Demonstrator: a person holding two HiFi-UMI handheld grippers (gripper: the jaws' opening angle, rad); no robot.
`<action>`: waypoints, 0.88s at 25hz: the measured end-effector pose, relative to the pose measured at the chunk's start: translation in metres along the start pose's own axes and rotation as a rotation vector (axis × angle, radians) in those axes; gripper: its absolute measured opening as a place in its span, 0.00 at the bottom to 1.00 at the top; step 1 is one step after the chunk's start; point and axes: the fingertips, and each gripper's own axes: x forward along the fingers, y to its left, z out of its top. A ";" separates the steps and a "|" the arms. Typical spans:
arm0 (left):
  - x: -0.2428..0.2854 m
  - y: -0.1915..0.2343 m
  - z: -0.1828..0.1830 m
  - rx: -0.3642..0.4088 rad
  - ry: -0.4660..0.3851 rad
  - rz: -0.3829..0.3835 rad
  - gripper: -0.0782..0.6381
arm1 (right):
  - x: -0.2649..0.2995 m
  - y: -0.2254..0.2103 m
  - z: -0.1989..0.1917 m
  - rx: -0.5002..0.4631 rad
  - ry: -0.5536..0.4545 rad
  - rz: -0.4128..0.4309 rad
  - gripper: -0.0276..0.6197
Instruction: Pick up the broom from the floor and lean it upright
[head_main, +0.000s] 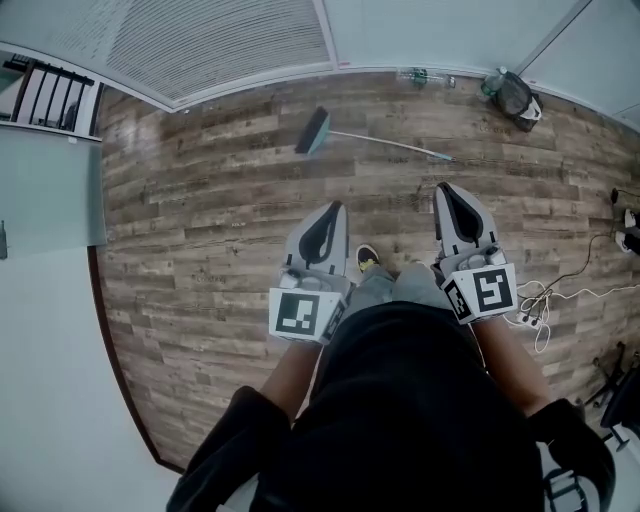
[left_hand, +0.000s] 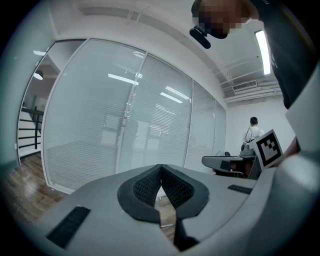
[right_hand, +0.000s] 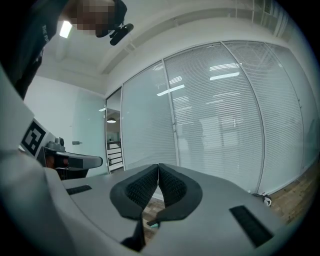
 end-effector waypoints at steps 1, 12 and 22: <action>0.002 0.003 0.000 -0.007 0.003 -0.003 0.14 | 0.004 -0.001 0.000 -0.002 0.005 -0.004 0.07; 0.069 0.008 0.014 -0.014 0.045 -0.065 0.14 | 0.038 -0.062 0.006 -0.013 0.036 -0.061 0.07; 0.176 -0.034 0.025 0.038 0.066 -0.100 0.14 | 0.052 -0.183 0.039 -0.069 0.025 0.000 0.07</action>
